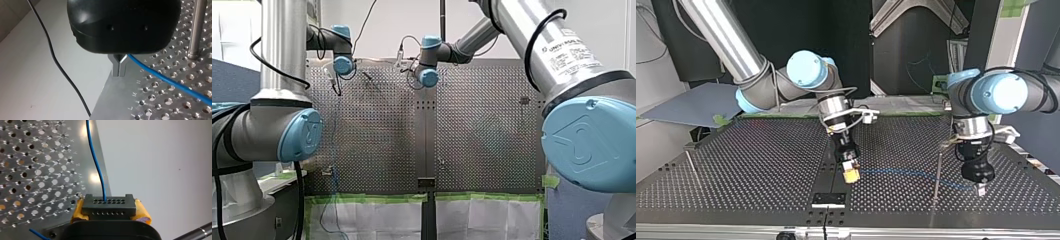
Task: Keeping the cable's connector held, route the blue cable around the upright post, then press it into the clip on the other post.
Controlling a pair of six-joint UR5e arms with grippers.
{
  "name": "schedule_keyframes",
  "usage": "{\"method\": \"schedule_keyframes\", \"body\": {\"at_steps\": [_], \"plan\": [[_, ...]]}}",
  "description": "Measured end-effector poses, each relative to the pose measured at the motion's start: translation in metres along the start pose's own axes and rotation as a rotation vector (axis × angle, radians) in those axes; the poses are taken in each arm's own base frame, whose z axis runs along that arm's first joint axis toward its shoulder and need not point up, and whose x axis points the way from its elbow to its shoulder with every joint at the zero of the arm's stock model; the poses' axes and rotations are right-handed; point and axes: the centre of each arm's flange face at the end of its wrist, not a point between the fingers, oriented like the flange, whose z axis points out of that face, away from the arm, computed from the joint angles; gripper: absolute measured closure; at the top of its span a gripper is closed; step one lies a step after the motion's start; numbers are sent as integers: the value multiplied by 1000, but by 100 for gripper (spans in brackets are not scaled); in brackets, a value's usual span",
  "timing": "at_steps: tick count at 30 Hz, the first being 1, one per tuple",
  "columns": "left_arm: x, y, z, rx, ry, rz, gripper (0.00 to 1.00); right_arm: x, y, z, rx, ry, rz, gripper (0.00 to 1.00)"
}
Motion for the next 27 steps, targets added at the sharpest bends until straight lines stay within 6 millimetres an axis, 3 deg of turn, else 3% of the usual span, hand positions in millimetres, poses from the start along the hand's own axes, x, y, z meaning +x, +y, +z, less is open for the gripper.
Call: {"method": "schedule_keyframes", "body": {"at_steps": [11,16,23,27], "plan": [[31,16,9,-7,58,9,98,-33,2,-3,-1,-38,-10,100],[37,17,10,-2,68,7,98,-47,2,-6,0,-57,-14,100],[64,21,12,-1,114,5,98,-86,-1,-15,4,-109,-22,100],[68,23,13,-9,115,-1,98,-102,-3,-20,7,-130,-28,100]]}}
